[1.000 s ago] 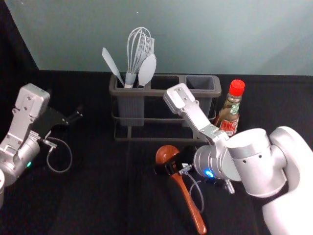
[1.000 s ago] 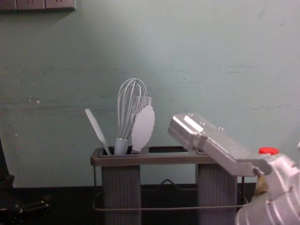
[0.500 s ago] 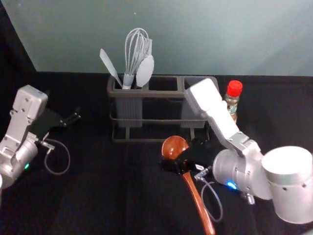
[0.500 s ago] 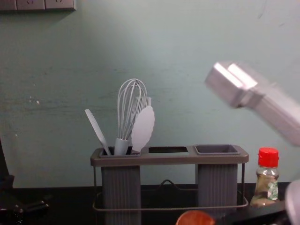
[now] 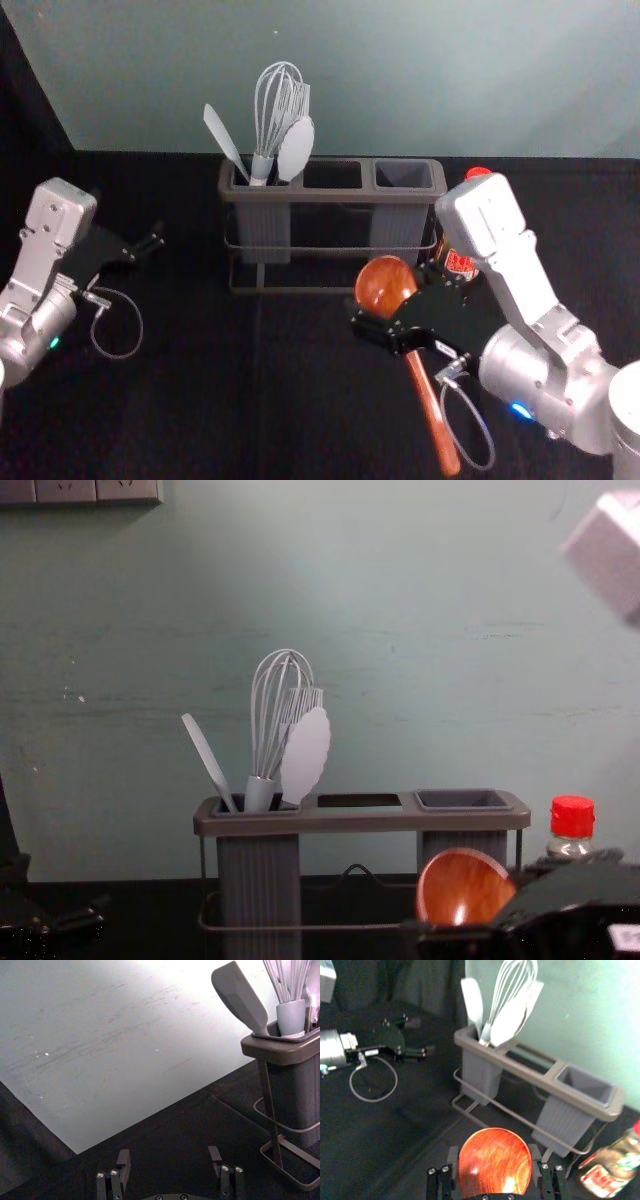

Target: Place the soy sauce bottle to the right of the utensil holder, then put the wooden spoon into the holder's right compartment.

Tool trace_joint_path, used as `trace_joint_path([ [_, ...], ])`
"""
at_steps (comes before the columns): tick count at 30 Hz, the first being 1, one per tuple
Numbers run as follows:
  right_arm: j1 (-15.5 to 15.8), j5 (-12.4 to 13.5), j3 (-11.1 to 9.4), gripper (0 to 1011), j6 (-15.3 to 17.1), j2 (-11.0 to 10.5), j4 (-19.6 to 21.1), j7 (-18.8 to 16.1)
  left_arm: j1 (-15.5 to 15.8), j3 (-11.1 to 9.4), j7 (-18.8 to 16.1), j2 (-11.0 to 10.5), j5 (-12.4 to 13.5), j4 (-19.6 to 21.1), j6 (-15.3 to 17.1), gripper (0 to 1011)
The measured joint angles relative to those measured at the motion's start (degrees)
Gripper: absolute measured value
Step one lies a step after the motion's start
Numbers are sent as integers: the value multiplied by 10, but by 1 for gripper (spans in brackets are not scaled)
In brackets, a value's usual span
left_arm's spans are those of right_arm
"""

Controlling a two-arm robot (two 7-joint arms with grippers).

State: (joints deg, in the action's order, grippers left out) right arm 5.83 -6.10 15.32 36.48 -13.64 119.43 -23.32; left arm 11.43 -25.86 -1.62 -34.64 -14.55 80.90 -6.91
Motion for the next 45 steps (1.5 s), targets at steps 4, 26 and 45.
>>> trace_joint_path([
  [4,29,6,-14,842,-58,-11,20,17,0,0,0,0,0,0,0,1011],
  [26,126,24,-69,842,-366,-45,43,102,0,0,0,0,0,0,0,1011],
  [45,141,28,-73,842,-475,-46,17,111,0,0,0,0,0,0,0,1011],
])
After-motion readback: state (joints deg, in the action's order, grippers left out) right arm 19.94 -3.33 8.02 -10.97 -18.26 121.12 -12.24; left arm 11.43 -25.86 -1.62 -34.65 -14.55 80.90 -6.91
